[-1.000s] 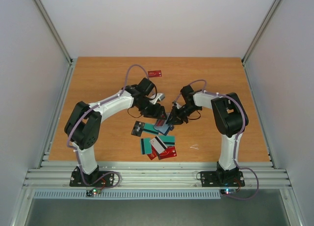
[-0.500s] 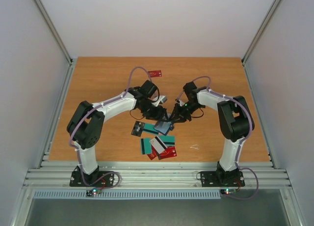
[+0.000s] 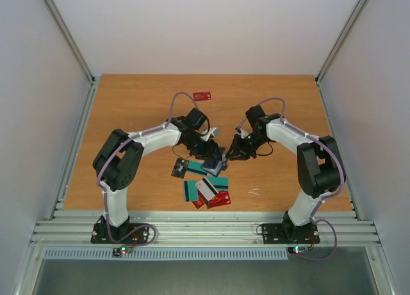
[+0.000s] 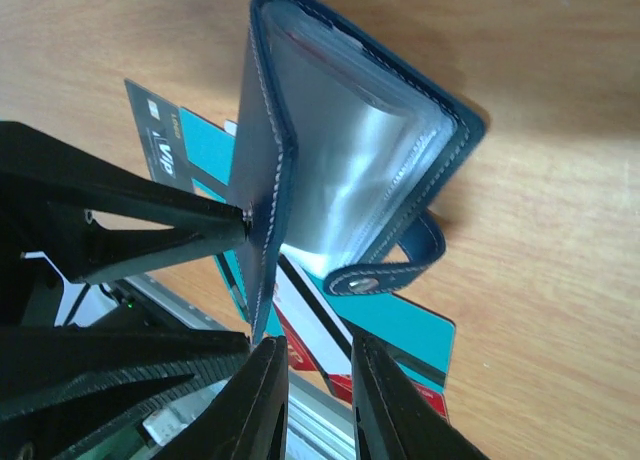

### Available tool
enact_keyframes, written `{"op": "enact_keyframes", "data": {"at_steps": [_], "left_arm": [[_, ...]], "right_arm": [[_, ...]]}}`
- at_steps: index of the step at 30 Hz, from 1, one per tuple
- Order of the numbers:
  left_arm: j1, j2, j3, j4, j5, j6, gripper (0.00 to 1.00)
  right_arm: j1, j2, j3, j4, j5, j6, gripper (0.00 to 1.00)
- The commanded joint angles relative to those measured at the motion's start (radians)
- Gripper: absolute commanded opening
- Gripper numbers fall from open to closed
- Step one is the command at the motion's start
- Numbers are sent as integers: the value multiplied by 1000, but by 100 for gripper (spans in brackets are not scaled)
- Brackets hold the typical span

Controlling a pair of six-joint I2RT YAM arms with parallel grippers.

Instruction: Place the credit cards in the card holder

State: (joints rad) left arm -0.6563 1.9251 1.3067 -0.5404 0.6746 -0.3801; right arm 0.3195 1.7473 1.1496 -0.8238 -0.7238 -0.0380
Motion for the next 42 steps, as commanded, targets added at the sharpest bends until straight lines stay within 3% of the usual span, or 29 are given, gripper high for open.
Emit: {"op": "enact_keyframes", "data": {"at_steps": [1,5,8,12,21,25,33,42], "left_arm": [[-6,33,-21,87,74,-45,46],[-5,59,-9,67,67,-51,44],[-2,103,8,60,62,-112,29],[-3,117,10,13,-19,-147,16],[-2,126,45,-82,-102,-133,14],[-4,128,58,-117,-138,-124,1],[-4,58,106,-193,-162,-102,5],[-15,151,183,-269,-169,2,8]], "right_arm": [[-4,-52,-41,3,27,35,20],[-3,-77,-76,24,26,71,20],[-4,-83,-100,48,17,90,20],[-3,-79,-124,78,8,107,20],[-3,-80,-176,133,-7,137,20],[-3,-64,-213,196,-9,177,19],[-3,-33,-222,281,-24,228,17],[0,-4,-231,330,-44,249,16]]}}
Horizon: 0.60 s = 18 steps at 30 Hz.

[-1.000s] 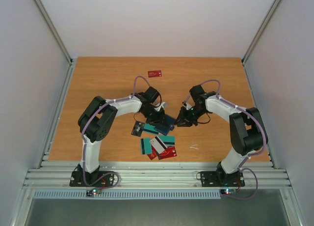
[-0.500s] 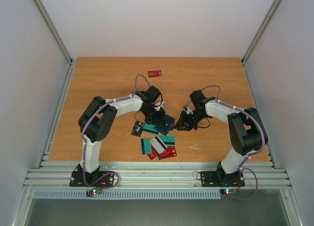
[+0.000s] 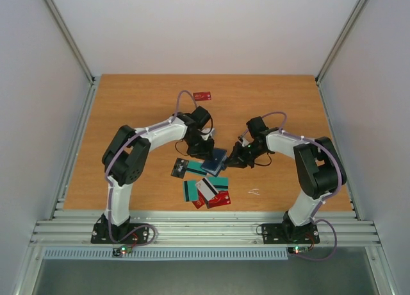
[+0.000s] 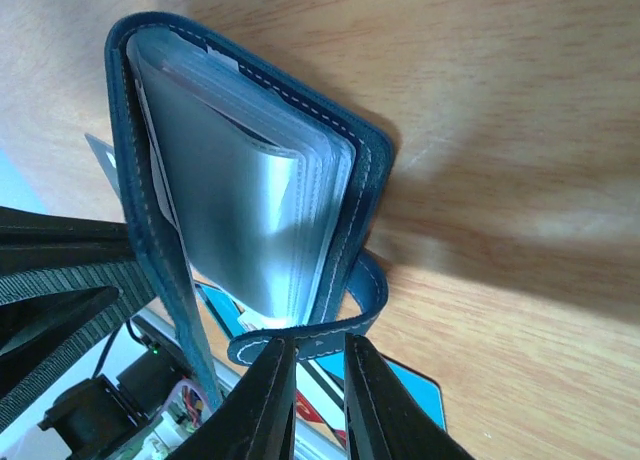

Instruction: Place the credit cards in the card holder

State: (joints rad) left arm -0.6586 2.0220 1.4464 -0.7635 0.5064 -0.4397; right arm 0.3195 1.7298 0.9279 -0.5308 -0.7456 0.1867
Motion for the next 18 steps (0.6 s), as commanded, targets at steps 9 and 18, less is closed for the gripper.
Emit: {"op": "enact_keyframes", "data": {"at_steps": [9,18], "left_arm": [[-63,145,120,-129,-88,127,9],[-60,114,126,-127,-136,106,9]], "right_arm": [[0,10,-16,39,-22,22,16],[0,20,-30,55,-32,23,16]]}}
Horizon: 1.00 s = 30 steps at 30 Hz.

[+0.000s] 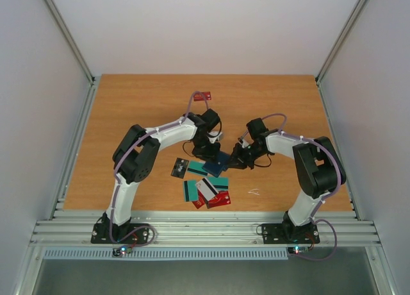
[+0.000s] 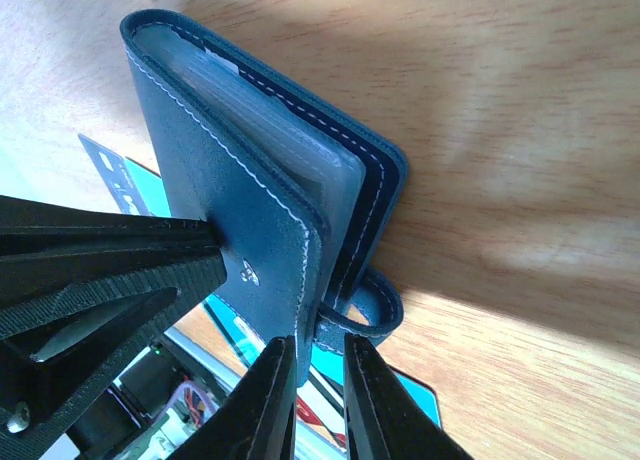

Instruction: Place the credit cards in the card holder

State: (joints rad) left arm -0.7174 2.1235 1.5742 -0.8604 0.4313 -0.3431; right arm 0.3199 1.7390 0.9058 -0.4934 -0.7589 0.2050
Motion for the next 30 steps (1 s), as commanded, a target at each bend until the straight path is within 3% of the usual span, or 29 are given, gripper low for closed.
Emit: {"op": "enact_keyframes", "data": {"at_steps": [1,9,21,30], "left_arm": [[3,-1,-5,-19,-36,4,11],[17,-56,-9,-3,52,-16,16],[38,40,34,-37,97,48,11],[71,45,32,-75,120,111,10]], "right_arm": [[0,10,-11,11,-14,0,16],[-1,-10,1,13,29,-46,28],[-1,66,37,124,-81,-130,36],[-16,30,13,179,-60,-173,45]]}}
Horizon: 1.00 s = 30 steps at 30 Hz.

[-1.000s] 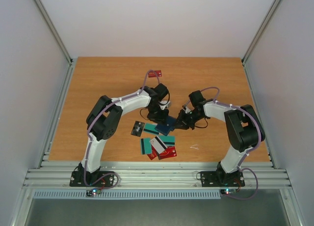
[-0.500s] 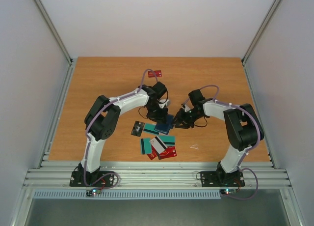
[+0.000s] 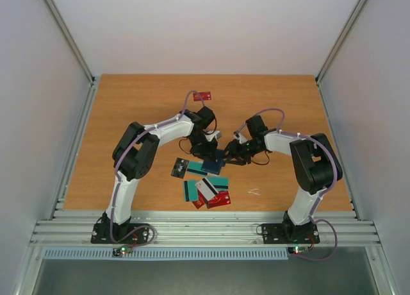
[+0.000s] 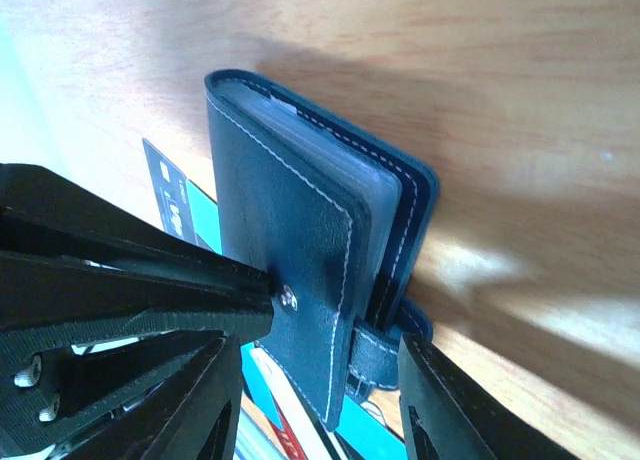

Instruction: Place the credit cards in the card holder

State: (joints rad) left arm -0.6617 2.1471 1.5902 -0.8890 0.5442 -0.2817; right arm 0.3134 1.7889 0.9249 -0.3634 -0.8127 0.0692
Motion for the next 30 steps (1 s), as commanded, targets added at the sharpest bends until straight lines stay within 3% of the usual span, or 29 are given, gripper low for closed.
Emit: {"op": "enact_keyframes", "data": {"at_steps": [1,12,30], "left_arm": [[16,20,17,-49,14,60,10],[19,57,88,-124,48,123,10],[48,116,90,-67,136,118,9]], "right_arm": [[-10,-11,-1,53,-7,-39,45],[-10,93,5,181,-173,-34,46],[36,123,-67,86,-333,-172,45]]}}
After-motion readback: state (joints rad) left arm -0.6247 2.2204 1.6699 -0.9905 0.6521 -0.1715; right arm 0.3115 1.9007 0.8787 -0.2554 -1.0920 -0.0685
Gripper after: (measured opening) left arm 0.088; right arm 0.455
